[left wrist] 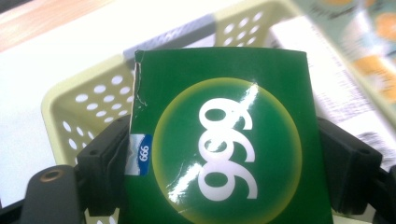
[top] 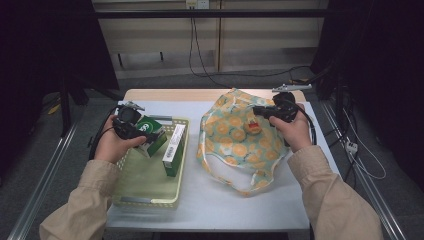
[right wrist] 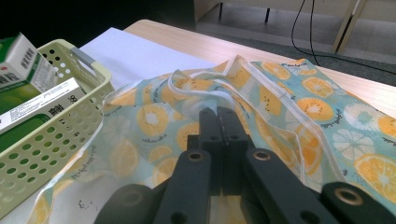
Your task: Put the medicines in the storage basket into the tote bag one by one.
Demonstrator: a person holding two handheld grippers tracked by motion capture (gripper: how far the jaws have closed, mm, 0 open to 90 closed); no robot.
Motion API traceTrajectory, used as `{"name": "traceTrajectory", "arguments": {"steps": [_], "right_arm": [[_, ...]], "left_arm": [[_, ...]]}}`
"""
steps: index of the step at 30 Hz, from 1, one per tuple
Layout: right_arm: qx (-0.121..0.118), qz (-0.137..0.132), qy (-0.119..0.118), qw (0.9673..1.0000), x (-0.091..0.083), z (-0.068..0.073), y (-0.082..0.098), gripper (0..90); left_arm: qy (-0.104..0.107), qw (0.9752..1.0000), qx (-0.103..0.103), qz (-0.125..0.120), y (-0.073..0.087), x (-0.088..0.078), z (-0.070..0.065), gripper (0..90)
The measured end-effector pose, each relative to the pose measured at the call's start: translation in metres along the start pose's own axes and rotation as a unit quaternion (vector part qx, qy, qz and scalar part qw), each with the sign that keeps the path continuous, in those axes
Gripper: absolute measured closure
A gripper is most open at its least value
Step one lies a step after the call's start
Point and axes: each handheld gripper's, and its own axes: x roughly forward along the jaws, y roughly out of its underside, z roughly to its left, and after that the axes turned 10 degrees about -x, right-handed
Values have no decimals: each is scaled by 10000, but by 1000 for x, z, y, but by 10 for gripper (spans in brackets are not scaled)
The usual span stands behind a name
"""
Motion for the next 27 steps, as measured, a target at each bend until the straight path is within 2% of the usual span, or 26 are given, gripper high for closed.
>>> {"name": "traceTrajectory", "arguments": {"steps": [6, 9, 15, 19, 27], "right_arm": [[-10, -4, 4, 10000, 0, 1, 0, 900], [1, 5, 3, 10000, -1, 1, 0, 900], [-41, 14, 20, 10000, -1, 3, -2, 900], [-51, 6, 14, 10000, -1, 4, -3, 900], [-40, 10, 18, 10000, -3, 3, -2, 900]], "left_arm": [[146, 9998, 35, -148, -13, -18, -16, 174], [261, 9994, 165, -185, -19, -23, -28, 174], [541, 9978, 311, -223, -29, -26, -53, 175], [661, 9964, 471, -244, -37, -26, -68, 174], [902, 9934, 612, -356, -52, -22, -99, 174]]}}
